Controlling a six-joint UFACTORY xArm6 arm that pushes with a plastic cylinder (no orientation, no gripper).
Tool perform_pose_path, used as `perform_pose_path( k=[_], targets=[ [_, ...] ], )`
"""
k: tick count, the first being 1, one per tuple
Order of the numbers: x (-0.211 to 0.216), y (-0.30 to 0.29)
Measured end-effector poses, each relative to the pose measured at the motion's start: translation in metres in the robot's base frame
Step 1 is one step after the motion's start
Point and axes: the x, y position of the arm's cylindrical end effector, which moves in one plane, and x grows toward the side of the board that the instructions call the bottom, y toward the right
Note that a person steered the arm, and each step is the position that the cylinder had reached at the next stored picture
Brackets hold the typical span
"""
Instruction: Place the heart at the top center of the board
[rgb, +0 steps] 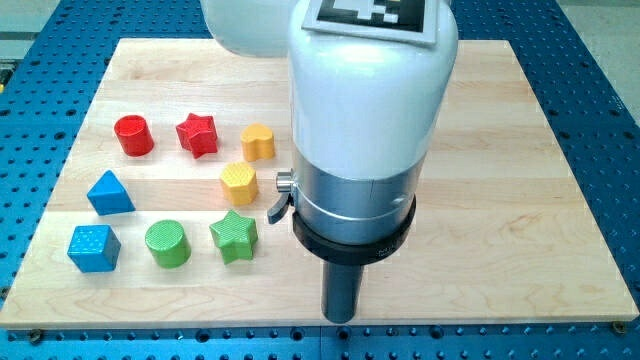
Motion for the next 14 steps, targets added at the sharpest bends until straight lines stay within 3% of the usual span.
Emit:
perform_pose_path(
  k=[9, 10, 11, 12, 13, 14],
  targets=[
    [0.000, -0.067],
    [-0.035, -0.070],
    [-0.099, -0.070],
    [-0.152, -0.119],
    [-0.198, -0.120],
    [-0.234, -0.073]
  ],
)
